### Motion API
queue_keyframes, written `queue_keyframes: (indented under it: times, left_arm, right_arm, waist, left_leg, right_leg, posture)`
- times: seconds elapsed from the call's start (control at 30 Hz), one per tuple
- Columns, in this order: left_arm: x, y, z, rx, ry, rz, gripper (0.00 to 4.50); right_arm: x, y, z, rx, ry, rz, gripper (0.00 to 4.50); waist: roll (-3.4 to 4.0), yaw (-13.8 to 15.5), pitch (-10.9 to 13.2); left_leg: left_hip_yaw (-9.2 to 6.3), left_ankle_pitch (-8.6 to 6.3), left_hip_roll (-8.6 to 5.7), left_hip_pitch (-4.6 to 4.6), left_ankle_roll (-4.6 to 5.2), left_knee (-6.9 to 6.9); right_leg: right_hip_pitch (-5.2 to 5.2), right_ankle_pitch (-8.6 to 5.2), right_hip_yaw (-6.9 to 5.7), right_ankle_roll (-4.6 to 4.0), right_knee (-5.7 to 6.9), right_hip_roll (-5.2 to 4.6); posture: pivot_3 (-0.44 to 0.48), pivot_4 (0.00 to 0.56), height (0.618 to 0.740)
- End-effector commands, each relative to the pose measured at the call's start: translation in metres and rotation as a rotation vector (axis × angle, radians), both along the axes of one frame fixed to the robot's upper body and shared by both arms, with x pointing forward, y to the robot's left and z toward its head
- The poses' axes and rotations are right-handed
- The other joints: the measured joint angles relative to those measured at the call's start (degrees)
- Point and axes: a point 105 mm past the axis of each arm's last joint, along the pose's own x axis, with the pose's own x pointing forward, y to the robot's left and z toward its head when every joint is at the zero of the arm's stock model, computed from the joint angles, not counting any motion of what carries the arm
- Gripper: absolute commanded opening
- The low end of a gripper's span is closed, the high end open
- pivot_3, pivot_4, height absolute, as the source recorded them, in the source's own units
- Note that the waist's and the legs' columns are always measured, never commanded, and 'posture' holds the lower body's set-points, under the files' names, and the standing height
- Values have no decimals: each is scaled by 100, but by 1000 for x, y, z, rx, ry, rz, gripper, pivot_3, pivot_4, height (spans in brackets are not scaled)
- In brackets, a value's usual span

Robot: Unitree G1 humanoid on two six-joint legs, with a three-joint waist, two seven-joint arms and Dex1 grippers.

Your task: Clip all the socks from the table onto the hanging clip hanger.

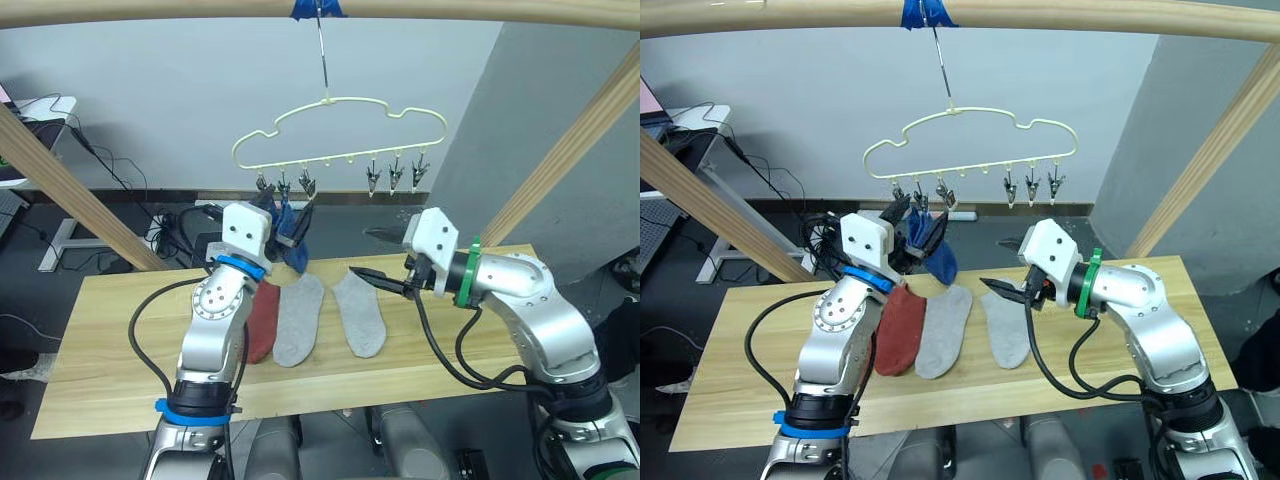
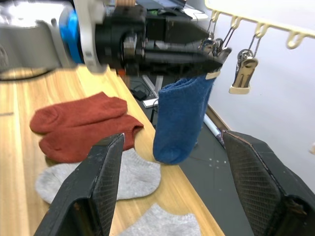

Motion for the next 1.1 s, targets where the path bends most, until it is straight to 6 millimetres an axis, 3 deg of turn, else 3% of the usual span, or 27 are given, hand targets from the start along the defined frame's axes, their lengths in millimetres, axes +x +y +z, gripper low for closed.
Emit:
queue_keyframes:
  times: [0.03,0.5,0.9,0.97,1.1]
  left_arm:
    - [0,-4,9,-12,-52,17,3664]
    - [13,-16,13,-21,-66,17,3664]
    - [-8,-18,1,-32,-57,35,3664]
    - [-9,-18,-4,-27,-33,35,3288]
    - [-5,-15,-6,-22,-16,61,3288]
  right_arm:
    - [-7,-3,11,30,-21,-6,3290]
    - [-9,-7,13,51,1,-34,3290]
    - [-9,-12,8,47,19,-48,3290]
    - [-9,-11,8,48,21,-48,3325]
    - [-9,-11,8,49,22,-46,3325]
  waist:
    - [0,-2,0]
    - [0,-133,0]
    - [0,-162,0]
    - [0,-162,0]
    - [0,-162,0]
  left_leg:
    - [0,0,0,0,0,0]
    - [1,0,-2,-1,0,1]
    - [0,0,-1,0,1,0]
    - [0,0,-1,0,1,1]
    - [0,1,-2,1,1,3]
  right_leg:
    - [0,-1,0,2,0,0]
    - [2,-9,1,17,-1,-1]
    - [2,-10,2,18,0,0]
    - [2,-10,2,18,1,0]
    - [3,-10,2,19,1,0]
  posture:
    - [-260,245,740]
    - [-277,244,740]
    - [-284,250,740]
    - [-284,250,740]
    - [-281,252,740]
